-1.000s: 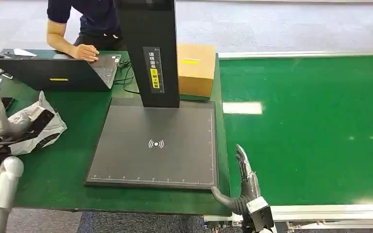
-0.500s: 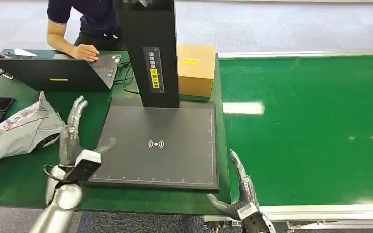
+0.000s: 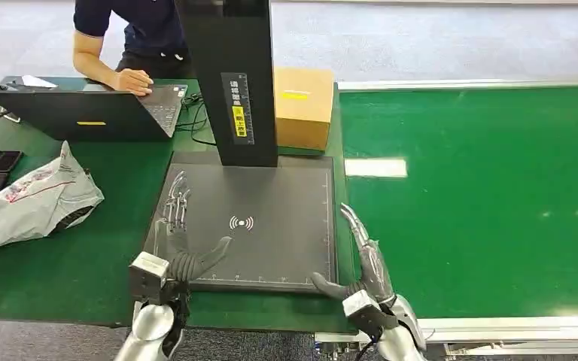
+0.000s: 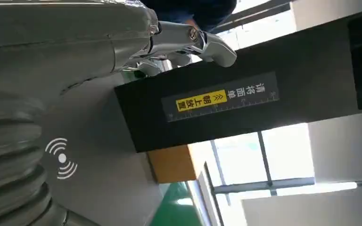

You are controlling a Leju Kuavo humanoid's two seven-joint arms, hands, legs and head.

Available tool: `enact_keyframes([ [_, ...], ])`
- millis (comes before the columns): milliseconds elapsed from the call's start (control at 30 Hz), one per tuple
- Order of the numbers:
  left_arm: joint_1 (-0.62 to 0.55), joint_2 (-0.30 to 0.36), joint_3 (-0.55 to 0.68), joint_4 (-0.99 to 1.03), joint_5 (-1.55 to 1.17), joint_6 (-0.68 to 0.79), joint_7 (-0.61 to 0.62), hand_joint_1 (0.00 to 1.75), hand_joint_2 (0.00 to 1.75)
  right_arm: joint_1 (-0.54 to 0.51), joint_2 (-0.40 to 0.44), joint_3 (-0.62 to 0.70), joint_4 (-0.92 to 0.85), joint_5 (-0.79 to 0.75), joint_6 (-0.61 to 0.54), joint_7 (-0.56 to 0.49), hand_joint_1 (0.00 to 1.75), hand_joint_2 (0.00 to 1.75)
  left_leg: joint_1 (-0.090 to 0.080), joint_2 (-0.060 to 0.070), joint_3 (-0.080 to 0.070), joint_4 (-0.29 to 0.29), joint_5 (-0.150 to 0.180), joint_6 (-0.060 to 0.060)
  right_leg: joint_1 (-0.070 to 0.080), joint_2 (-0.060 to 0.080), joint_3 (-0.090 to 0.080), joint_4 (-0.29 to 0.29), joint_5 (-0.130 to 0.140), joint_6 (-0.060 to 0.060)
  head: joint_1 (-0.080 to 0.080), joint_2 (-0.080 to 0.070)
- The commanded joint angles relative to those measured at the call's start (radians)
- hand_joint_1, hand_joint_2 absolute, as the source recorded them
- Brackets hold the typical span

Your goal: Moved the parcel from conveyor to table for the left to box.

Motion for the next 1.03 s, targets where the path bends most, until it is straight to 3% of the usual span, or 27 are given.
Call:
enact_keyframes([
  [33,0.021,-0.045,0.061,-0.019,-0.038,0.023,0.003,0.00,1.75,-0.210,0.045,0.106,0.159,-0.033,0.026,0.050,0.00,1.75,0.000,0.005,0.001,-0.001,0.000,0.000,0.000,0.005,-0.001,0.000,0.002,-0.001,0.000,0.000],
  [200,0.071,-0.048,0.058,-0.068,-0.075,0.048,0.059,0.00,1.75,-0.177,0.063,0.109,0.090,-0.159,0.067,0.032,0.00,1.75,0.000,0.003,0.002,-0.001,0.000,0.000,0.001,0.002,0.001,-0.002,0.001,-0.001,0.000,0.000],
  [533,0.128,-0.047,-0.003,-0.077,-0.158,0.087,0.078,0.00,1.75,-0.012,0.064,0.108,-0.132,-0.116,0.068,0.080,0.00,1.75,0.000,-0.003,0.000,-0.001,0.000,0.000,0.001,-0.003,0.001,-0.001,-0.001,0.000,0.000,0.000],
  [833,0.231,-0.073,0.016,-0.165,-0.204,0.084,0.101,0.00,1.75,0.057,0.071,0.052,-0.132,-0.093,0.091,0.055,0.00,1.75,0.000,-0.002,0.001,-0.002,0.000,0.001,0.001,-0.002,0.002,-0.002,-0.001,0.000,0.000,0.000],
  [1033,0.231,-0.068,-0.022,-0.093,-0.308,0.113,0.076,0.00,1.75,0.131,0.061,0.067,-0.127,-0.067,0.064,0.019,0.00,1.75,0.000,-0.003,0.001,-0.002,0.000,0.001,0.000,-0.003,0.002,-0.002,-0.001,0.000,0.000,0.000],
])
